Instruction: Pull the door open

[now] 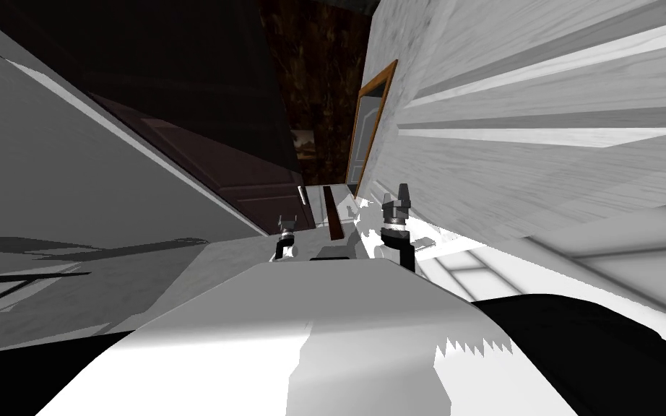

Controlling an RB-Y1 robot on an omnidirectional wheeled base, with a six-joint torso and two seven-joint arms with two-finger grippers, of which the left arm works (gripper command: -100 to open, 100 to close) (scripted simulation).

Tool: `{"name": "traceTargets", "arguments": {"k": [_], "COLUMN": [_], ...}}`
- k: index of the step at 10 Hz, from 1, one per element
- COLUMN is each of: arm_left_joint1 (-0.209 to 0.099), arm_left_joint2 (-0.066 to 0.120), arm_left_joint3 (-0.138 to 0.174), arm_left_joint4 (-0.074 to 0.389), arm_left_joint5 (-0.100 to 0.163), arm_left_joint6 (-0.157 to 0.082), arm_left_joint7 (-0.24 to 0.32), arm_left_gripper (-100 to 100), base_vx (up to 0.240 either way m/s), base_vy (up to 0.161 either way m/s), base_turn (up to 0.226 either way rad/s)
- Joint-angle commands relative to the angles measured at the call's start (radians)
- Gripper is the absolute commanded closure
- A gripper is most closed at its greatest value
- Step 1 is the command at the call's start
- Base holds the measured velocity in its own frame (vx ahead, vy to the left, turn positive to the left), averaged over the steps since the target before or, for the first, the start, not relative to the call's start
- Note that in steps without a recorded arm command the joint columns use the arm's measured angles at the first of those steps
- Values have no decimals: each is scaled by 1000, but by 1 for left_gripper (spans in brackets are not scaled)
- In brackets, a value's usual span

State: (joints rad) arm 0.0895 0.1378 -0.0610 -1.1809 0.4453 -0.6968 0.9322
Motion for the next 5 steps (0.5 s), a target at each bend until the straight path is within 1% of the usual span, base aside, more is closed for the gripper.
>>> {"name": "traceTargets", "arguments": {"k": [1,5], "arm_left_joint1": [-14,-60], "arm_left_joint2": [2,12], "arm_left_joint3": [-2,-7], "arm_left_joint4": [45,171], "arm_left_joint5": [22,76], "arm_left_joint6": [-13,-47], "arm_left_joint7": [38,131], "arm_left_gripper": [-100,-100], "base_vx": [77,98], "base_vy": [30,34], "base_turn": [-159,-160]}}
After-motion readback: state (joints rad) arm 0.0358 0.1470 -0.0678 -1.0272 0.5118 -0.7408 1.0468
